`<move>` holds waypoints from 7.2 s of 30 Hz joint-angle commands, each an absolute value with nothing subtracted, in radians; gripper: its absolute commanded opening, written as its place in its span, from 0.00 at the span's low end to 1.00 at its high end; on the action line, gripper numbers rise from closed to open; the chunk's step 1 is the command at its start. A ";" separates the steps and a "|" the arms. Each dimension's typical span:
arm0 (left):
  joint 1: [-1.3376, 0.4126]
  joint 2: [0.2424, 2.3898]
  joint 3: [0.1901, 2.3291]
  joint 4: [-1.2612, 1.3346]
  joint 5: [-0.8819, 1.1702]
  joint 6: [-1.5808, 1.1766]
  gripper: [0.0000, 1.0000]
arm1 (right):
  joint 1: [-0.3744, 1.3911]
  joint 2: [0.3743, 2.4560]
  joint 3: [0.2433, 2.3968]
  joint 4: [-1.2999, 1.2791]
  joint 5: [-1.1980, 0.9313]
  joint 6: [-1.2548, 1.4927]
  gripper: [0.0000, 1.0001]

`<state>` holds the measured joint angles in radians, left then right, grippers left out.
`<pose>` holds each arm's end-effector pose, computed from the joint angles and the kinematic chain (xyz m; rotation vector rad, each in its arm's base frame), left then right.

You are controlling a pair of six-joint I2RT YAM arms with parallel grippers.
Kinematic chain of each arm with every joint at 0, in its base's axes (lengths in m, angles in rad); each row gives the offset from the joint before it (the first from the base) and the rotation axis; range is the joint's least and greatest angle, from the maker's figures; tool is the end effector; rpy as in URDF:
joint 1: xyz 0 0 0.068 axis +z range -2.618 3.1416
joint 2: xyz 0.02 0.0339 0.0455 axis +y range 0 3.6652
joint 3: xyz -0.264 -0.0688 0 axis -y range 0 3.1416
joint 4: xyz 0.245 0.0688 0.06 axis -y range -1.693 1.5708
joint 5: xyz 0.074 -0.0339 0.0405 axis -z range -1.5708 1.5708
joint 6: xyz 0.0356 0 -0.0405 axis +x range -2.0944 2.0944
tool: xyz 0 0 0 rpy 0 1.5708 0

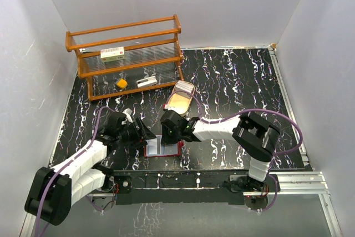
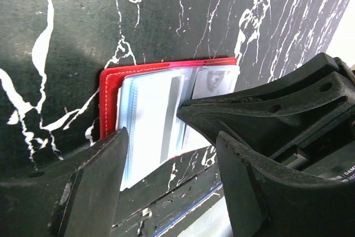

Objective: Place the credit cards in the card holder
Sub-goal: Insert the credit card into the card holder.

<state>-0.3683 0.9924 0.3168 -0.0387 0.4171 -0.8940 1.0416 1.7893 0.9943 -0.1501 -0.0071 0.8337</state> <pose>0.1673 -0.0800 0.1584 -0.4106 2.4427 -1.0854 0.1794 0.3073 0.1495 -0.2821 2.6747 0.7070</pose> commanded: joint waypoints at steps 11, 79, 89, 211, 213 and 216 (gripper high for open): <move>-0.363 0.925 0.311 -0.037 0.433 -0.920 0.63 | 1.057 1.767 1.063 -0.198 0.028 0.838 0.11; -0.364 1.019 0.300 0.001 0.435 -0.887 0.66 | 1.069 1.868 1.062 -0.260 0.061 0.826 0.01; -0.364 0.959 0.305 0.013 0.487 -0.934 0.64 | 1.071 1.869 1.052 -0.247 0.059 0.831 0.01; -0.364 0.976 0.274 0.145 0.574 -0.982 0.15 | 1.071 1.596 0.830 -0.006 0.098 0.831 0.30; -0.364 0.982 0.268 0.152 0.575 -0.983 0.15 | 1.071 1.575 0.821 -0.002 0.086 0.832 0.31; -0.364 0.984 0.267 0.153 0.576 -0.981 0.15 | 1.071 1.548 0.816 0.005 0.067 0.837 0.33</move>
<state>-0.3676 0.9829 0.2752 0.1364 0.5625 -0.9848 1.0668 1.6127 0.8196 -0.0158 0.0765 0.8398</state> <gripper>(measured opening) 0.148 0.318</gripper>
